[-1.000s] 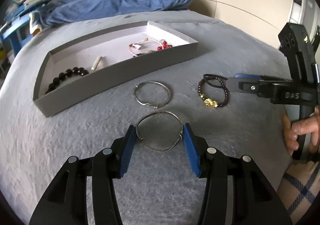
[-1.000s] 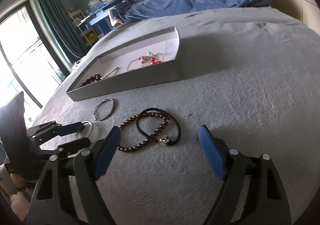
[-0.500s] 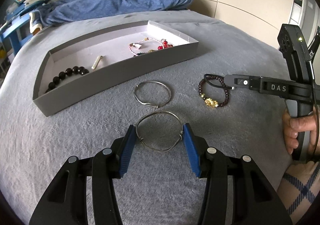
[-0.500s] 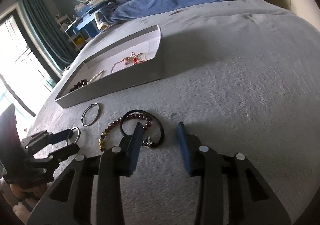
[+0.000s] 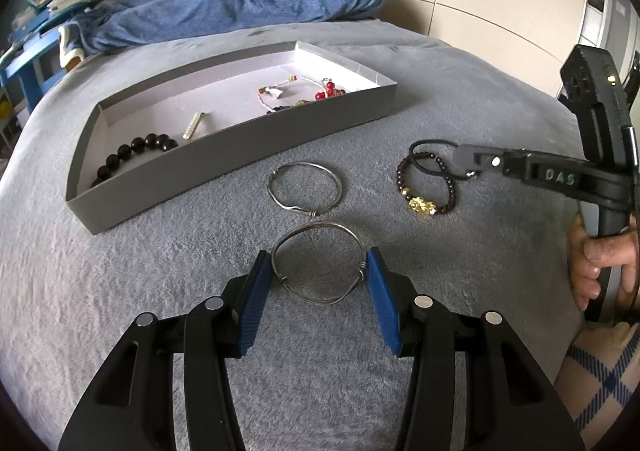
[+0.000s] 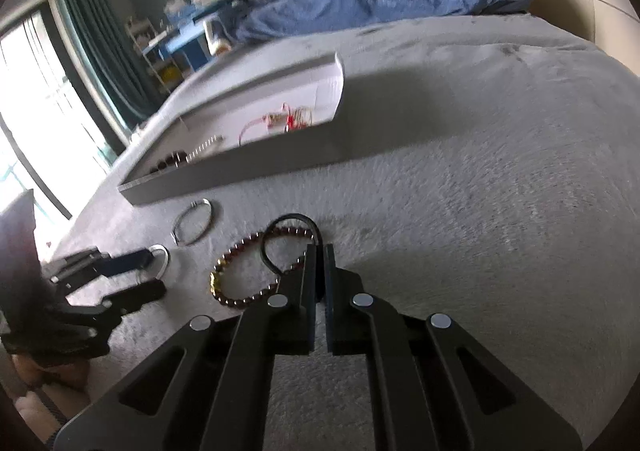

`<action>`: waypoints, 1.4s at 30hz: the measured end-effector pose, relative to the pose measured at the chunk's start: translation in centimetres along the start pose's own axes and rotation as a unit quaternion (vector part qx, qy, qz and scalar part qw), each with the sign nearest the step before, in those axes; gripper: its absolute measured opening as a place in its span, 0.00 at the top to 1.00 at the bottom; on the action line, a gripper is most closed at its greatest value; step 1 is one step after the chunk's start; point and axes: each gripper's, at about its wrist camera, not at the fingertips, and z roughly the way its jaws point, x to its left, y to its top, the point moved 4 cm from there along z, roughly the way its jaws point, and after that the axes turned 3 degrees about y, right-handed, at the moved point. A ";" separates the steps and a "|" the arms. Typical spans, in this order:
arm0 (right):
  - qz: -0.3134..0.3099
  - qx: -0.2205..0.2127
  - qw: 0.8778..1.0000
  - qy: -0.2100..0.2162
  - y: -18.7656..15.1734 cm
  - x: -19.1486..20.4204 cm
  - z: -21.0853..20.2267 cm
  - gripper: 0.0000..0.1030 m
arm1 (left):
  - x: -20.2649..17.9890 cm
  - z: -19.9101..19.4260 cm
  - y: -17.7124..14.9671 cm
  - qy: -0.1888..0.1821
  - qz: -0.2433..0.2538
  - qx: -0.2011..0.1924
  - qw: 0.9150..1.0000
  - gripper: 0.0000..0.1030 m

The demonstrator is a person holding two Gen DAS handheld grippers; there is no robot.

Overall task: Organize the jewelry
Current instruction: 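Lift the silver hoop with the left tool while the right tool grasps the black cord bracelet, then carry the hoop with the left tool and the cord bracelet with the right tool into the box, releasing both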

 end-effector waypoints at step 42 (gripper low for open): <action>-0.003 -0.104 0.991 0.088 7.3 2.5 -4.7 0.97 | 6.2 -4.5 8.6 0.034 -0.046 -0.106 0.993 0.52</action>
